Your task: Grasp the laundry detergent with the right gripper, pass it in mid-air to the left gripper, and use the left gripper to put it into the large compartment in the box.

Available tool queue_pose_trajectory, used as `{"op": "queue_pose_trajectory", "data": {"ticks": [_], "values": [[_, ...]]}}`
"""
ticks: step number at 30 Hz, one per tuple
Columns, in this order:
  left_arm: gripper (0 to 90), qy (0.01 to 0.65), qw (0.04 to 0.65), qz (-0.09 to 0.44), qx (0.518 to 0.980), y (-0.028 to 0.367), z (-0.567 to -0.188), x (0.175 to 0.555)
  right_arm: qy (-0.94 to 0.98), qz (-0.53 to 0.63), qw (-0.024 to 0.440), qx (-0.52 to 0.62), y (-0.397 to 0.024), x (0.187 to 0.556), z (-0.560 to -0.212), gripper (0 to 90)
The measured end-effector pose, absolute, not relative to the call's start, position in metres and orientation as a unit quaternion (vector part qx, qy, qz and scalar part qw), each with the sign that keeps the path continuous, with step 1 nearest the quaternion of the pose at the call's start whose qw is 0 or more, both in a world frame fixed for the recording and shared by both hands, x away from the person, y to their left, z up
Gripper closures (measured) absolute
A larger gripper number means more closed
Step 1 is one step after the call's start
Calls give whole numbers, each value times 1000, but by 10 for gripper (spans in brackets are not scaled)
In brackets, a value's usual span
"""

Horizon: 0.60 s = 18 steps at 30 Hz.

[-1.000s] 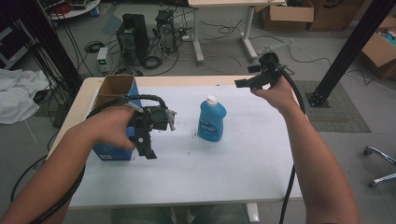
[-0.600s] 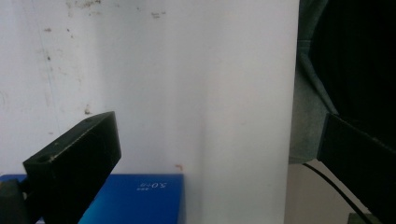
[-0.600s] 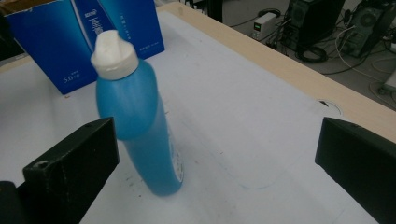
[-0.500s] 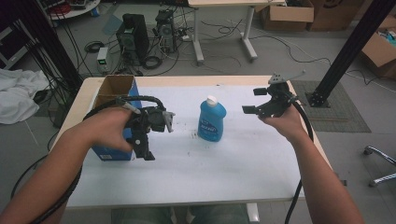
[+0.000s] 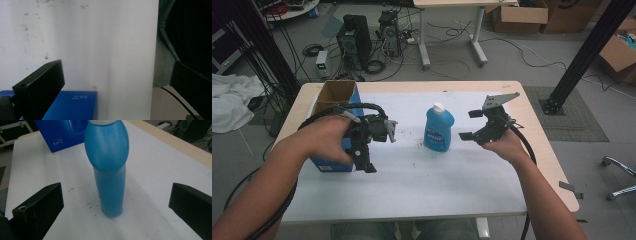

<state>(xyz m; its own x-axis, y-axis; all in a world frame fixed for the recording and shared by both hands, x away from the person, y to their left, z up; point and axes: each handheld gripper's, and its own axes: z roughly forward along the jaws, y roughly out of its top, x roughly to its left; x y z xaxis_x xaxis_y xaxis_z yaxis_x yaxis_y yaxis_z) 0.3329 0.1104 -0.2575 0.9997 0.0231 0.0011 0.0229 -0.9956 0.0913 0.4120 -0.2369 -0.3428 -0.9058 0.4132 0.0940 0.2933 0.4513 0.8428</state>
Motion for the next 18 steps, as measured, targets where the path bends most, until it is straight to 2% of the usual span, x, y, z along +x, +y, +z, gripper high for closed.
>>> {"op": "queue_pose_trajectory", "data": {"ticks": [18], "values": [[1,12,43,-3,999,105,-259,335,854,475,59,205,-205,419,-393,0]]}}
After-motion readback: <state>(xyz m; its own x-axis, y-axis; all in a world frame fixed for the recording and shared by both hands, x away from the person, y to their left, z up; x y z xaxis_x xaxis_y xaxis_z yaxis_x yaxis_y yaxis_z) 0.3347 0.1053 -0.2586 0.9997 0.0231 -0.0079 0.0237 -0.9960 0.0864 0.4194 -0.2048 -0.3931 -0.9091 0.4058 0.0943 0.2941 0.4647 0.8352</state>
